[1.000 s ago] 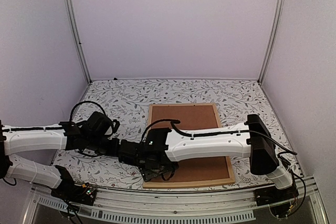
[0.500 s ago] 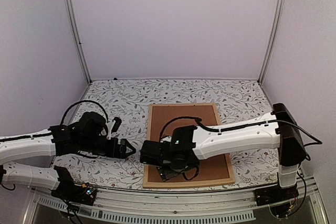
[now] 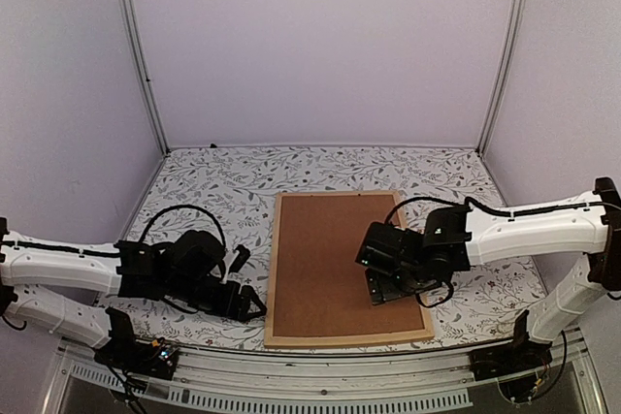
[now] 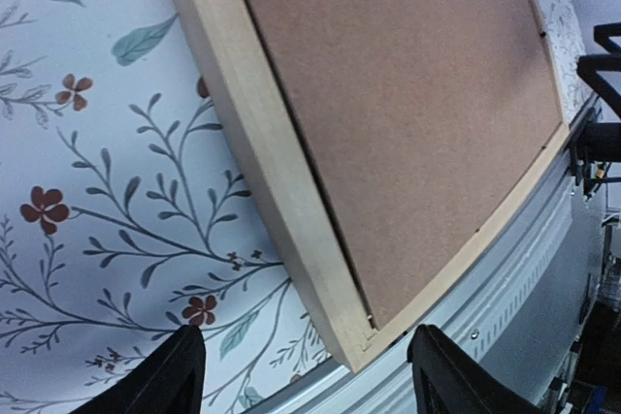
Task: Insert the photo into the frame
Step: Adjust the photo frame at the center of the board.
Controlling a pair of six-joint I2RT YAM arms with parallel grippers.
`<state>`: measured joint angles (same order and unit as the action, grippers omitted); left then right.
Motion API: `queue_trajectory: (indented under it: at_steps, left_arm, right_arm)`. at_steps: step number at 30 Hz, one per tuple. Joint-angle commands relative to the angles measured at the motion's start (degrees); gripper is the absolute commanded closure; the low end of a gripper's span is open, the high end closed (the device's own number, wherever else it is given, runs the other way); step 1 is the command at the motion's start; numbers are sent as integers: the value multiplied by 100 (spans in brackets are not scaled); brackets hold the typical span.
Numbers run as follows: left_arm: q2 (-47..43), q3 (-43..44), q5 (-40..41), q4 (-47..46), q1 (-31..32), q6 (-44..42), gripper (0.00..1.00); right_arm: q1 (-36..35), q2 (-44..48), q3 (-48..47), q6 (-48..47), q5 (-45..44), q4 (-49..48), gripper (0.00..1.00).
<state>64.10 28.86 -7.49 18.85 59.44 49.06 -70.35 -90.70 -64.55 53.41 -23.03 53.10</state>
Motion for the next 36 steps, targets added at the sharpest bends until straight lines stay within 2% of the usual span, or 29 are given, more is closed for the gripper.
queue_trajectory:
  at_steps: [1,7,13,21,30,36]
  left_arm:
    - [-15,233,-160,-428,292,327,26]
    - [521,562,-379,-600,406,270,30]
    - [1045,816,-607,-682,463,361,30]
    - [1142,839,-488,-679,464,649,28]
    - [1524,901,-383,-816,419,640,27]
    - [1711,965,-440,-849,325,586,27]
  right_arm:
    - [339,704,688,66,125,-575,10]
    - [862,1178,1407,-122,594,-1004,9]
    - [1496,1520,2045,-524,1361,-1833,9]
    - [2251,1743,2666,-972,2400,-2687,9]
    - [2412,1752,3045,-1024,2943,-3031,9]
    - [2409,1715,3382,-807,3414,-3656,11]
